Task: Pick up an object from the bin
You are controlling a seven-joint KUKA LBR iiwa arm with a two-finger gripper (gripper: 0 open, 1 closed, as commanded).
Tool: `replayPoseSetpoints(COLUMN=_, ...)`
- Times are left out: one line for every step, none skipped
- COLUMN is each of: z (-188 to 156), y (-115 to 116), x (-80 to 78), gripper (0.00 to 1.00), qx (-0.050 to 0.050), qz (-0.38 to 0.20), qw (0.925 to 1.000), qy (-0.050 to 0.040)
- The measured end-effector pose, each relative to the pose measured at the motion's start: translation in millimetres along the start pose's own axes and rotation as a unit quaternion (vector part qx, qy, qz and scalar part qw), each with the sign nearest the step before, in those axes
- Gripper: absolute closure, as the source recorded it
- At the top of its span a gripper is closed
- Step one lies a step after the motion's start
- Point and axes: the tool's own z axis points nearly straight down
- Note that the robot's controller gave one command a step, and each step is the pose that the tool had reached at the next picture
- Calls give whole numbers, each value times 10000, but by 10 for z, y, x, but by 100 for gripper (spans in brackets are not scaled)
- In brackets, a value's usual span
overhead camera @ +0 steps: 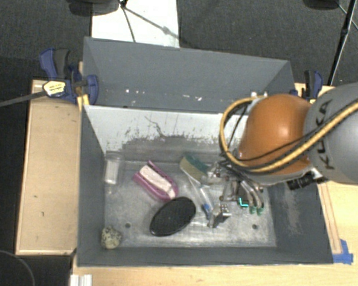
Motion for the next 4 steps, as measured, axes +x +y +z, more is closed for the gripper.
replayPoseSetpoints(z=1044, y=667, x=-39, gripper=0, qx=6, qz=-1728, qw=9849, qy=-72)
replayPoseSetpoints(z=753, y=640, x=-118, gripper=0, qx=6, qz=-2189, qw=9757, qy=-57)
replayPoseSetpoints(z=763, y=604, x=-124, gripper=0, qx=9, qz=-3094, qw=9509, qy=-59)
replayPoseSetpoints(z=1038, y=464, x=-157, gripper=0, qx=11, qz=-3612, qw=9325, qy=-71)
